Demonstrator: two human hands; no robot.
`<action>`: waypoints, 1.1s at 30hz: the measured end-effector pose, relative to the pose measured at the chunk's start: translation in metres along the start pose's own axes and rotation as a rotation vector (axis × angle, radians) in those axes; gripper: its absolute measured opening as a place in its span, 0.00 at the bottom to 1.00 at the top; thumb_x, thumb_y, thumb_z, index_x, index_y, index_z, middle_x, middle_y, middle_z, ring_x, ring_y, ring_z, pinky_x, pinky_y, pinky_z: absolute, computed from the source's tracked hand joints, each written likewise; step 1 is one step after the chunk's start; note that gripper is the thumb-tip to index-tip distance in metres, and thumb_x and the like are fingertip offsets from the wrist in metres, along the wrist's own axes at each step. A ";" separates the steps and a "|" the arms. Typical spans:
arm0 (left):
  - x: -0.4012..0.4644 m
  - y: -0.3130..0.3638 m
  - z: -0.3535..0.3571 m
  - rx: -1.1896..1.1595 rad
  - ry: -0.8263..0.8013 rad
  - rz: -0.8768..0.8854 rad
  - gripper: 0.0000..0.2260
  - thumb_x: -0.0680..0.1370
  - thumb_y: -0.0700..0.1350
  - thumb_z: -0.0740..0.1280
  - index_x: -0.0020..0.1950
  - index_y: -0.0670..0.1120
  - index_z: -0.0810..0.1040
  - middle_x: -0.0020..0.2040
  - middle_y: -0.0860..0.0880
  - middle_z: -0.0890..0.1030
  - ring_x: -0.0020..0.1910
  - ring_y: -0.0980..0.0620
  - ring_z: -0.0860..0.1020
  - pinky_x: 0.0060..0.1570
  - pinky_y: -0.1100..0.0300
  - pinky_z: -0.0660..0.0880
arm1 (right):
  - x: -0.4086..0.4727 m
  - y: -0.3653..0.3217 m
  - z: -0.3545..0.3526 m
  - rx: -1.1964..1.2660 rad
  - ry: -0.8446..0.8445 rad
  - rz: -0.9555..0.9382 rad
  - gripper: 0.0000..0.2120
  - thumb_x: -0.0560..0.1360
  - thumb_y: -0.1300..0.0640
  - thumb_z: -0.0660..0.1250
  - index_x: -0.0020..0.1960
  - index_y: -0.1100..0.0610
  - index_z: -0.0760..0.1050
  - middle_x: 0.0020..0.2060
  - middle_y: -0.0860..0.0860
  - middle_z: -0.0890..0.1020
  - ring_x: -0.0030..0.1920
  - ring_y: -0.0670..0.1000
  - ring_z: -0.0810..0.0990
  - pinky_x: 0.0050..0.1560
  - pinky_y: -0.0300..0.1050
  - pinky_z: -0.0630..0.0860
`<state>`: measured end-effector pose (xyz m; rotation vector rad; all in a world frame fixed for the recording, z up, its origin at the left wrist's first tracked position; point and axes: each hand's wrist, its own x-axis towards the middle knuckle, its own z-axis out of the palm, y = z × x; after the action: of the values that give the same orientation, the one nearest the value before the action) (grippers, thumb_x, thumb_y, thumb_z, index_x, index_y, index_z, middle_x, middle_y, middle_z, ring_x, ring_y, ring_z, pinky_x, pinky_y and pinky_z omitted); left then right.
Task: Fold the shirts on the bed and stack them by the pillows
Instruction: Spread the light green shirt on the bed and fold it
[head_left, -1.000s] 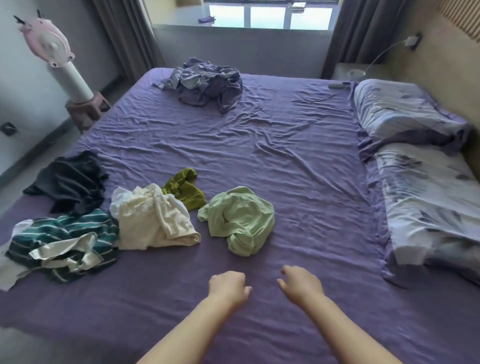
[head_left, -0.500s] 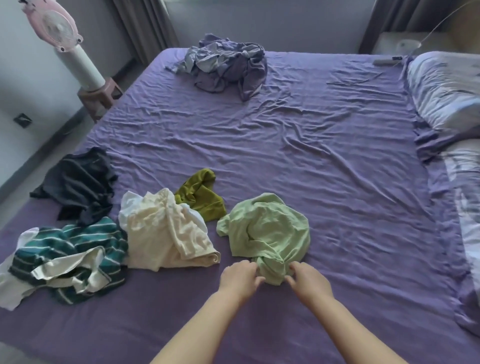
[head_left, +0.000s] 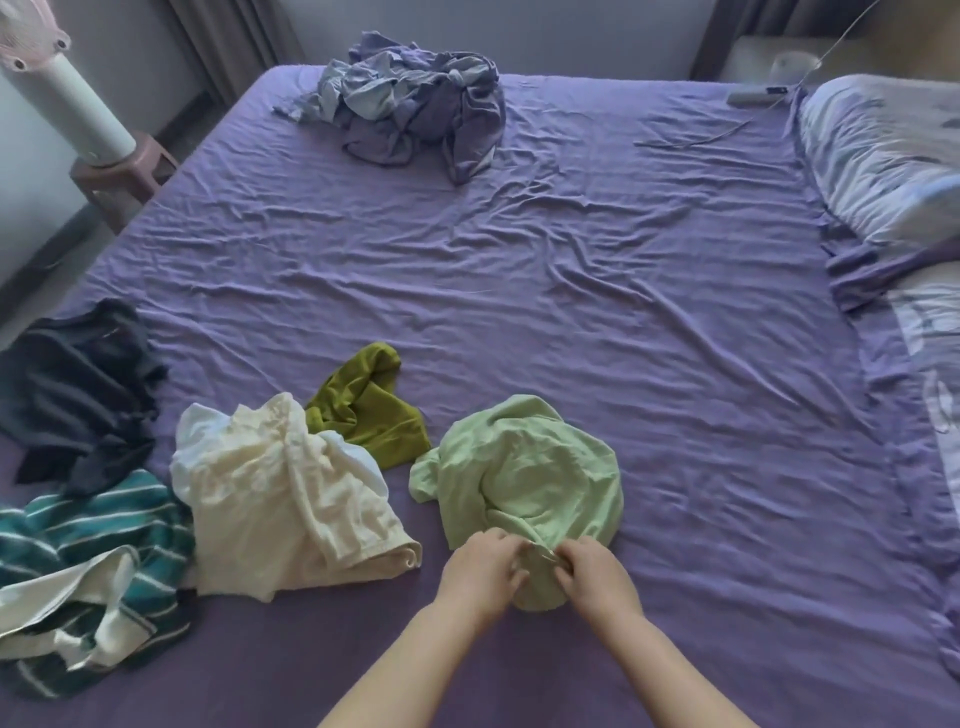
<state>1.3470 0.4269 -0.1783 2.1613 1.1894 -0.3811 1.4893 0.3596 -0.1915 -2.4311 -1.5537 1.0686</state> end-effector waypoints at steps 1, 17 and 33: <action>0.002 0.001 -0.003 -0.002 0.026 -0.013 0.19 0.77 0.51 0.64 0.68 0.53 0.69 0.63 0.51 0.73 0.63 0.49 0.70 0.59 0.53 0.71 | 0.001 -0.001 -0.003 0.051 0.002 -0.042 0.04 0.75 0.57 0.63 0.47 0.56 0.75 0.45 0.53 0.74 0.52 0.56 0.76 0.48 0.44 0.68; -0.065 0.107 -0.155 -0.379 0.422 0.201 0.04 0.78 0.40 0.62 0.50 0.43 0.76 0.49 0.45 0.81 0.51 0.46 0.78 0.49 0.59 0.69 | -0.128 -0.031 -0.240 0.839 0.494 -0.295 0.05 0.75 0.61 0.67 0.42 0.53 0.78 0.32 0.46 0.80 0.33 0.43 0.76 0.36 0.35 0.72; -0.181 0.222 -0.230 -0.578 0.414 0.548 0.14 0.72 0.41 0.72 0.32 0.50 0.70 0.31 0.55 0.71 0.33 0.56 0.69 0.32 0.68 0.65 | -0.281 -0.078 -0.361 0.730 0.838 -0.482 0.07 0.72 0.60 0.70 0.41 0.48 0.81 0.31 0.39 0.81 0.32 0.35 0.75 0.36 0.28 0.70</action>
<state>1.4209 0.3722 0.1775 1.9665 0.7215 0.6000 1.5685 0.2755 0.2579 -1.5475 -1.0818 0.3284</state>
